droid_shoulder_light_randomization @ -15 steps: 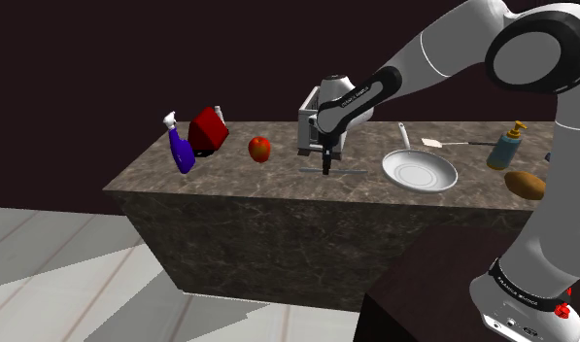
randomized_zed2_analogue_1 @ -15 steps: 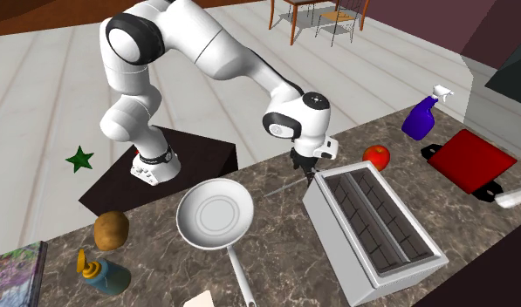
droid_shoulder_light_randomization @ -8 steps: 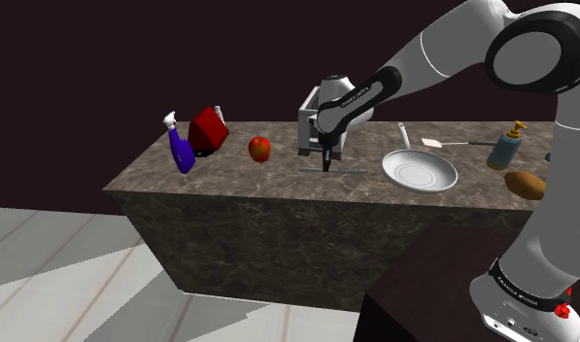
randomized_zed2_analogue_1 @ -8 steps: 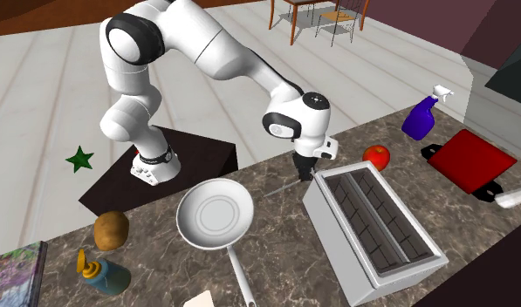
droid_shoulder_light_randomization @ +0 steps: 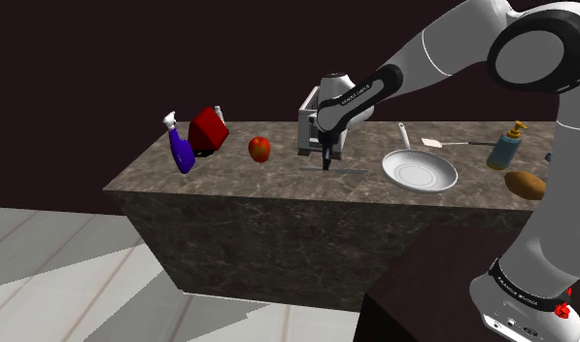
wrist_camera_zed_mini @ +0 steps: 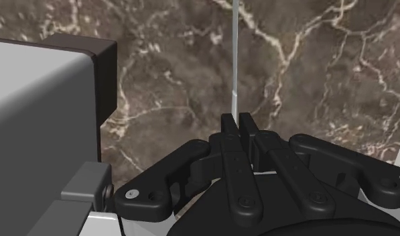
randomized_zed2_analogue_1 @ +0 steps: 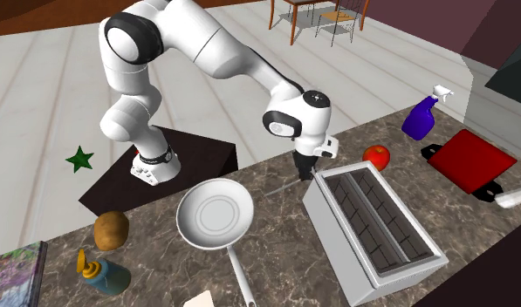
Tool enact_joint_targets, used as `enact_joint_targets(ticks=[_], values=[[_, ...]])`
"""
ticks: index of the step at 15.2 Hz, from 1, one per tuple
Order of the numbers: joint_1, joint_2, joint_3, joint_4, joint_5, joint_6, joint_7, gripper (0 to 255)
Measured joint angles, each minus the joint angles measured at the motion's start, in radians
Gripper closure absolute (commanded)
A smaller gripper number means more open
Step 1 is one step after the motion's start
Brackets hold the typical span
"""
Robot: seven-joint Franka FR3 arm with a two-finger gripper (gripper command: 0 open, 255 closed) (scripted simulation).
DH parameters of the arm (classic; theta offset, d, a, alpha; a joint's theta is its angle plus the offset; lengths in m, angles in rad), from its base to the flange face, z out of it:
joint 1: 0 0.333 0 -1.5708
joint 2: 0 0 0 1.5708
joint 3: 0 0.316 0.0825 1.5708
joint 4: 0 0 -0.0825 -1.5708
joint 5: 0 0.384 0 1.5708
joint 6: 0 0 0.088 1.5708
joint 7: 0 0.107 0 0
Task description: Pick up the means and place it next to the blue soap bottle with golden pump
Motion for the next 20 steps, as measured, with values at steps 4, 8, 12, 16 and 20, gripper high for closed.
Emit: enact_joint_targets(ticks=[4,8,12,16,20], values=[[0.002,-0.031,-0.002,0.011,-0.005,-0.041,0.005,255],[0.003,-0.059,-0.003,0.028,-0.009,-0.086,0.009,255],[0.004,-0.083,-0.004,0.049,-0.013,-0.131,0.014,255],[0.003,-0.108,-0.006,0.075,-0.017,-0.182,0.015,255],[0.004,-0.13,-0.006,0.1,-0.02,-0.229,0.019,255]])
